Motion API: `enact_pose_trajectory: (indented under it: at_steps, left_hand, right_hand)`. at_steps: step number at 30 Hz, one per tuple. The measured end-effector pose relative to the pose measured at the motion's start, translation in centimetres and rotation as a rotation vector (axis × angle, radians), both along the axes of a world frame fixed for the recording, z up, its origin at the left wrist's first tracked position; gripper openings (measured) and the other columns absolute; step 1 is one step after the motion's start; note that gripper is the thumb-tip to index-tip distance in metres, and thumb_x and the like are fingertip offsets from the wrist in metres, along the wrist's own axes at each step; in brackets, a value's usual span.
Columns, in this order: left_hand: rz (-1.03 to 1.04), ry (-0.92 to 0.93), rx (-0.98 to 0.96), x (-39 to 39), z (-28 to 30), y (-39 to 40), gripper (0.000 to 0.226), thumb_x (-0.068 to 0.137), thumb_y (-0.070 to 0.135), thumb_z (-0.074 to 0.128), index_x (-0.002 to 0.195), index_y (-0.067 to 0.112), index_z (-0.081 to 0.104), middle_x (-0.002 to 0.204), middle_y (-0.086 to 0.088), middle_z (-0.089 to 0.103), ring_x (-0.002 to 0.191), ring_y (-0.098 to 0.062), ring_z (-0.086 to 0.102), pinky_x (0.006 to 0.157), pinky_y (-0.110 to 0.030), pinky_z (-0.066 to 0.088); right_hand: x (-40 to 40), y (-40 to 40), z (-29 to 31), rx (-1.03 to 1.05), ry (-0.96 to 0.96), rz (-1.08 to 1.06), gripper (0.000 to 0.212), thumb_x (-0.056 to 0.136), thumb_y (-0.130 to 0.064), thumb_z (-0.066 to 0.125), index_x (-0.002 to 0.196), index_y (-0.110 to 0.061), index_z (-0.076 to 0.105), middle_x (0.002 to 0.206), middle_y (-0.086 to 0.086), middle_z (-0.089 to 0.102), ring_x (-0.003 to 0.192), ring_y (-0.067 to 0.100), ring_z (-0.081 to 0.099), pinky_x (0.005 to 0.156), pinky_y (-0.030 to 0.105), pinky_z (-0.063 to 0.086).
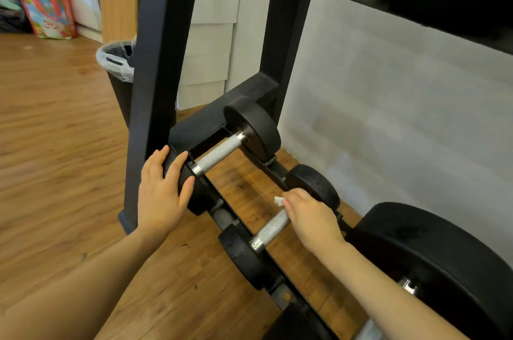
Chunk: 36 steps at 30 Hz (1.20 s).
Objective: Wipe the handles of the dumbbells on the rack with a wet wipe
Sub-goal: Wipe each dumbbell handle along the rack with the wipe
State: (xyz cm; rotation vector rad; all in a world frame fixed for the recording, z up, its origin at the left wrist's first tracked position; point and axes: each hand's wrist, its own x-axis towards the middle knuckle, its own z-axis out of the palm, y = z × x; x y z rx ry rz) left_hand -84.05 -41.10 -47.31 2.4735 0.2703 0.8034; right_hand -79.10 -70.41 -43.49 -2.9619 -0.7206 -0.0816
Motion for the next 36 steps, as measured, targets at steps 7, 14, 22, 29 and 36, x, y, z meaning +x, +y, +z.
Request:
enact_pose_trajectory:
  at_steps: [7, 14, 22, 29, 36]
  left_hand:
    - [-0.002, 0.018, -0.011, 0.0, 0.0, 0.1, 0.056, 0.093, 0.043, 0.044, 0.144, 0.020, 0.045, 0.153, -0.013, 0.031, 0.143, -0.034, 0.024, 0.109, -0.055, 0.031]
    - [-0.003, 0.028, -0.017, 0.0, -0.1, 0.1, 0.055, 0.093, 0.043, 0.045, 0.144, 0.020, 0.045, 0.153, -0.012, 0.030, 0.143, -0.033, 0.024, 0.108, -0.055, 0.032]
    - [-0.004, 0.032, -0.029, 0.0, 0.0, 0.1, 0.055, 0.093, 0.042, 0.045, 0.144, 0.020, 0.045, 0.154, -0.012, 0.030, 0.143, -0.033, 0.022, 0.110, -0.054, 0.029]
    - [-0.006, 0.020, -0.023, 0.0, 0.0, 0.0, 0.049, 0.098, 0.034, 0.050, 0.144, 0.019, 0.045, 0.155, -0.013, 0.029, 0.145, -0.033, 0.021, 0.112, -0.053, 0.026]
    - [-0.013, 0.020, -0.033, 0.0, -0.1, 0.0, 0.049, 0.099, 0.029, 0.053, 0.146, 0.020, 0.043, 0.156, -0.012, 0.026, 0.146, -0.033, 0.018, 0.113, -0.055, 0.024]
  right_hand:
    - [-0.1, -1.0, -0.4, 0.026, 0.018, 0.035, 0.045, 0.099, -0.021, 0.051, 0.144, -0.023, 0.042, 0.151, -0.008, 0.035, 0.114, 0.016, 0.060, 0.090, 0.033, 0.053]
    - [-1.1, -0.4, -0.3, 0.061, -0.017, 0.072, 0.040, 0.104, -0.030, 0.039, 0.142, -0.024, 0.046, 0.148, -0.014, 0.041, 0.118, 0.010, 0.058, 0.095, 0.027, 0.050]
    - [-1.9, -0.8, -2.1, 0.103, -0.144, 0.051, 0.054, 0.085, -0.013, 0.073, 0.135, -0.021, 0.055, 0.143, -0.007, 0.050, 0.093, 0.013, 0.070, 0.071, 0.029, 0.060]
    - [-2.5, -1.0, -1.8, 0.126, -0.377, -0.068, 0.048, 0.076, -0.013, 0.080, 0.121, -0.010, 0.062, 0.117, 0.007, 0.060, 0.076, 0.021, 0.067, 0.043, 0.033, 0.055]
    - [-2.4, -1.3, -1.8, 0.131, -0.520, -0.072, 0.034, 0.075, -0.016, 0.083, 0.106, -0.011, 0.071, 0.094, 0.004, 0.064, 0.057, 0.014, 0.059, 0.039, 0.026, 0.047]
